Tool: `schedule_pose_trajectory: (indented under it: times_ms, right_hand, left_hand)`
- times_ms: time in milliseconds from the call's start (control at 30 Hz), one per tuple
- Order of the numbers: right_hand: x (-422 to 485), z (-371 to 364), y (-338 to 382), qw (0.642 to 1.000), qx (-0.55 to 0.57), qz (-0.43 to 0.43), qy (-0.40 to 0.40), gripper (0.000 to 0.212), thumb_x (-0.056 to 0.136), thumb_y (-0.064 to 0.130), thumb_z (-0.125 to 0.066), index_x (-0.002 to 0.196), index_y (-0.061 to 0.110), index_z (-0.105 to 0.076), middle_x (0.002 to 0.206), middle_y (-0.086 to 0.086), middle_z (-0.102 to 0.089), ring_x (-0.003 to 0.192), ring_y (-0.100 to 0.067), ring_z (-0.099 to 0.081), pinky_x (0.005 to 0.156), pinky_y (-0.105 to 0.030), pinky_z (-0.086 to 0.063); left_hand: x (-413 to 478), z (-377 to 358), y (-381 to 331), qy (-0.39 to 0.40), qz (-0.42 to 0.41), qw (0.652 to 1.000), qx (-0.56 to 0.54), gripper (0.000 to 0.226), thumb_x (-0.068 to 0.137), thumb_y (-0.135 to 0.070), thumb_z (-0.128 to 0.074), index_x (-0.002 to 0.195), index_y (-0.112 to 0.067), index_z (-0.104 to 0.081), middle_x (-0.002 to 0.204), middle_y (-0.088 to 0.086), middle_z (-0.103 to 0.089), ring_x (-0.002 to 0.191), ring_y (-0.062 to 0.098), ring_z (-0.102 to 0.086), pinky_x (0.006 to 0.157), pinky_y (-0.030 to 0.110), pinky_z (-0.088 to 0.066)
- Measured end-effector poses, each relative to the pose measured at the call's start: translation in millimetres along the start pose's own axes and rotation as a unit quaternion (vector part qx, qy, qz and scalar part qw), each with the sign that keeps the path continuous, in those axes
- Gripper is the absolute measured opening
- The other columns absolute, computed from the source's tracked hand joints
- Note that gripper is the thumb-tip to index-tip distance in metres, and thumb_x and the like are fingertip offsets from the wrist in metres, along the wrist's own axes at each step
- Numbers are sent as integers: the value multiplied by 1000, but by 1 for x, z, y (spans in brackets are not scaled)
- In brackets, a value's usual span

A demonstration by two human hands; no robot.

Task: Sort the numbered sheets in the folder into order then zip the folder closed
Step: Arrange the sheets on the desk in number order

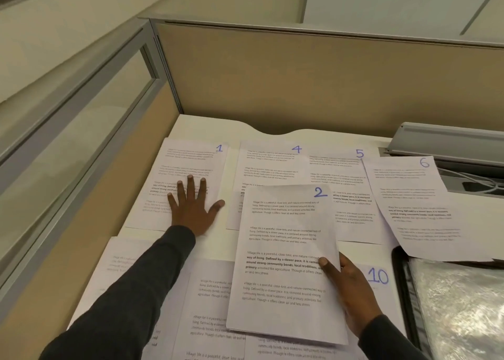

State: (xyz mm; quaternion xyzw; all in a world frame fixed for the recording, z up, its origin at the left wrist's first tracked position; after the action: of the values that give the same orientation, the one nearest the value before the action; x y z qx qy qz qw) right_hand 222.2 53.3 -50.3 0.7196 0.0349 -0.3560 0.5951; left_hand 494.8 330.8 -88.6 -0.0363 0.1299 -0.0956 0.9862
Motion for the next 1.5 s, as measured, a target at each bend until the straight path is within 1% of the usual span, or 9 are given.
schedule_pose_trajectory:
  times_ms: [200,300,400,600,833,1067,1200,1333,1500]
  right_hand:
    - [0,-9,1,1000,-2,2,0,28,98,32,-62,123,20,-62,105,-5,-78,89,-32,-76,79,-52,-62]
    - [1,-15,3,1000,3,3,3,26,97,31,-63,121,21,-63,104,-4,-78,88,-30,-76,72,-45,-62]
    - [3,-19,5,1000,0,4,8,29,95,31,-65,122,20,-63,105,-4,-77,91,-30,-76,79,-49,-62]
    - [4,-26,10,999,-17,21,17,28,97,34,-63,121,21,-61,107,-3,-77,90,-29,-76,81,-52,-62]
    - [6,-24,13,999,-31,39,14,26,98,34,-61,122,25,-62,103,-1,-78,85,-28,-77,70,-45,-63]
    - [15,-14,12,998,-47,40,-9,31,96,38,-63,125,27,-62,105,1,-77,86,-25,-77,76,-48,-63]
    - [21,-11,18,998,-41,34,-23,31,95,35,-64,124,27,-62,104,0,-78,85,-27,-77,75,-50,-63]
    - [25,-10,32,997,-53,44,-33,29,96,33,-64,125,25,-62,102,0,-78,80,-23,-77,61,-34,-62]
    - [32,-9,46,996,-70,48,-38,31,97,32,-64,128,25,-61,102,2,-78,79,-21,-77,58,-30,-60]
  left_hand:
    - [-19,35,-17,-61,-24,989,-134,86,91,-70,-33,155,-14,-21,162,13,-14,150,32,-11,121,47,-13]
    - [-54,46,-39,-42,-42,952,-301,59,82,-66,-61,115,-17,-63,115,2,-63,105,17,-60,92,32,-49]
    - [-73,25,-46,59,16,910,-411,41,75,-52,-78,75,-16,-56,72,-2,-61,66,13,-56,65,30,-48]
    - [-71,22,-32,39,58,888,-454,39,86,-30,-74,64,-13,-47,61,4,-51,58,16,-45,55,28,-39]
    - [-46,37,6,-14,99,892,-441,21,92,-24,-66,85,-4,-68,82,2,-70,79,23,-66,76,32,-55]
    - [-10,58,25,-55,103,929,-352,39,92,-23,-65,63,-9,-44,63,3,-51,61,20,-47,53,27,-33]
    - [8,69,35,-84,115,934,-328,40,92,-21,-65,61,-12,-41,63,1,-46,64,22,-46,64,33,-41]
    - [26,72,49,-85,122,946,-288,23,94,-26,-63,86,-5,-60,93,11,-63,94,35,-61,79,34,-45]
    - [38,73,69,-87,137,961,-225,38,94,-29,-63,121,-4,-60,124,16,-63,112,38,-58,91,40,-47]
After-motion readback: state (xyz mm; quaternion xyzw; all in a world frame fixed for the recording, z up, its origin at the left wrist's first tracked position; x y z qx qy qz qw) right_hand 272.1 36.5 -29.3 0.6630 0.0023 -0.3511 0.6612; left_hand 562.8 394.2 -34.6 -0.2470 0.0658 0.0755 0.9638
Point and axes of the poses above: each hand's wrist, its own x-axis towards the middle knuckle, its own z-axis out of the back of the hand, y = z × x, the point moved 7 cm from there along x, towards the middle knuckle
